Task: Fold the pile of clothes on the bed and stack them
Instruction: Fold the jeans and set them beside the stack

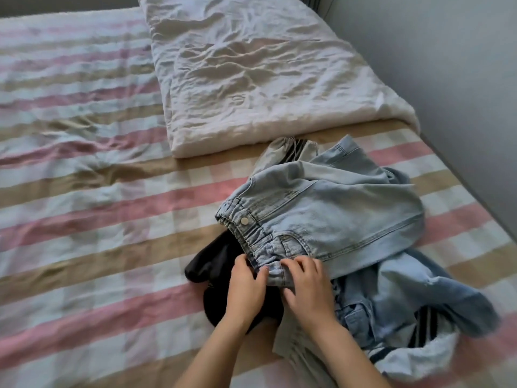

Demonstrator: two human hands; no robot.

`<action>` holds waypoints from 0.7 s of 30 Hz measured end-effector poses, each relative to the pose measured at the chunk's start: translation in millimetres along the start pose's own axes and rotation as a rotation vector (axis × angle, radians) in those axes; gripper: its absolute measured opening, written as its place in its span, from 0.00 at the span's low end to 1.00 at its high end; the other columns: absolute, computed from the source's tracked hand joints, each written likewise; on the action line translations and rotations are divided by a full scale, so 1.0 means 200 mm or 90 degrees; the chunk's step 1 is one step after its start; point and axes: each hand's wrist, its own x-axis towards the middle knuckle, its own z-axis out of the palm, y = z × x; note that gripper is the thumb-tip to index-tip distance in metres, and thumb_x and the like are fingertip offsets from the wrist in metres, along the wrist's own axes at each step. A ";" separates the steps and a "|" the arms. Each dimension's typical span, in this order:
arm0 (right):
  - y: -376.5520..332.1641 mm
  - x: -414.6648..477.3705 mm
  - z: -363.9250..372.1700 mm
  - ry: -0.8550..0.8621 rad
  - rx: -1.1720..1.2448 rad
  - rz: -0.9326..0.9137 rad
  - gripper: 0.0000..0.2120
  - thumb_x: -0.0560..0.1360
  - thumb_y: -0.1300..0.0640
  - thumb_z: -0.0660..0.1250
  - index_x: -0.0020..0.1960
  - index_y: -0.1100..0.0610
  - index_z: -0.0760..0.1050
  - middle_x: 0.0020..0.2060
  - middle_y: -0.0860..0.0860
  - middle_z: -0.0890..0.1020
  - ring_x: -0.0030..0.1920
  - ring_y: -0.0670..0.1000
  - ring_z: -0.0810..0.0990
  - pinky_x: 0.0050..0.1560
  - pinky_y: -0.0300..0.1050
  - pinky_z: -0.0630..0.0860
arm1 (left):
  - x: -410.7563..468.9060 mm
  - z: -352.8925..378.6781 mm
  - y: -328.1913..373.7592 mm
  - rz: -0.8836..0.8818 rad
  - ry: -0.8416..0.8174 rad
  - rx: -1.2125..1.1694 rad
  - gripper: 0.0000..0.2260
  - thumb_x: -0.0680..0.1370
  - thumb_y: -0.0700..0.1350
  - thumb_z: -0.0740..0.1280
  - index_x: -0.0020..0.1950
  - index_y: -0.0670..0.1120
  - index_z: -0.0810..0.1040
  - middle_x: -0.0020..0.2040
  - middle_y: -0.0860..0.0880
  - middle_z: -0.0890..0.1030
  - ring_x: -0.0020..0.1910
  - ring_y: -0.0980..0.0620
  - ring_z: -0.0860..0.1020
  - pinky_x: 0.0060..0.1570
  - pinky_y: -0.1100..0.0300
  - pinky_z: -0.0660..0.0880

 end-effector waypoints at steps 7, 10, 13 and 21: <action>-0.01 0.01 0.01 0.181 0.062 -0.048 0.18 0.58 0.67 0.77 0.46 0.55 0.82 0.38 0.51 0.80 0.40 0.56 0.80 0.41 0.48 0.73 | 0.03 0.02 0.00 -0.179 -0.059 -0.392 0.04 0.75 0.36 0.66 0.49 0.39 0.77 0.44 0.42 0.80 0.39 0.52 0.79 0.33 0.65 0.74; -0.05 -0.05 -0.05 0.229 0.110 -0.071 0.11 0.63 0.62 0.76 0.45 0.56 0.82 0.37 0.50 0.80 0.39 0.56 0.78 0.42 0.44 0.64 | -0.02 -0.06 0.02 -0.140 -0.058 -0.428 0.04 0.74 0.35 0.66 0.47 0.40 0.78 0.43 0.43 0.81 0.39 0.52 0.78 0.34 0.62 0.73; -0.16 -0.14 -0.11 0.257 0.141 -0.126 0.07 0.66 0.57 0.72 0.43 0.56 0.82 0.34 0.50 0.78 0.37 0.55 0.77 0.41 0.46 0.65 | -0.11 -0.19 0.02 -0.117 -0.023 -0.459 0.06 0.73 0.33 0.65 0.47 0.41 0.78 0.42 0.43 0.82 0.40 0.48 0.79 0.41 0.54 0.74; -0.72 -0.57 -0.10 0.226 0.220 -0.201 0.12 0.72 0.50 0.62 0.44 0.55 0.82 0.35 0.49 0.78 0.38 0.51 0.75 0.39 0.47 0.68 | -0.51 -0.78 -0.18 -0.007 -0.022 -0.481 0.13 0.63 0.37 0.62 0.46 0.41 0.76 0.40 0.44 0.80 0.40 0.47 0.77 0.42 0.53 0.74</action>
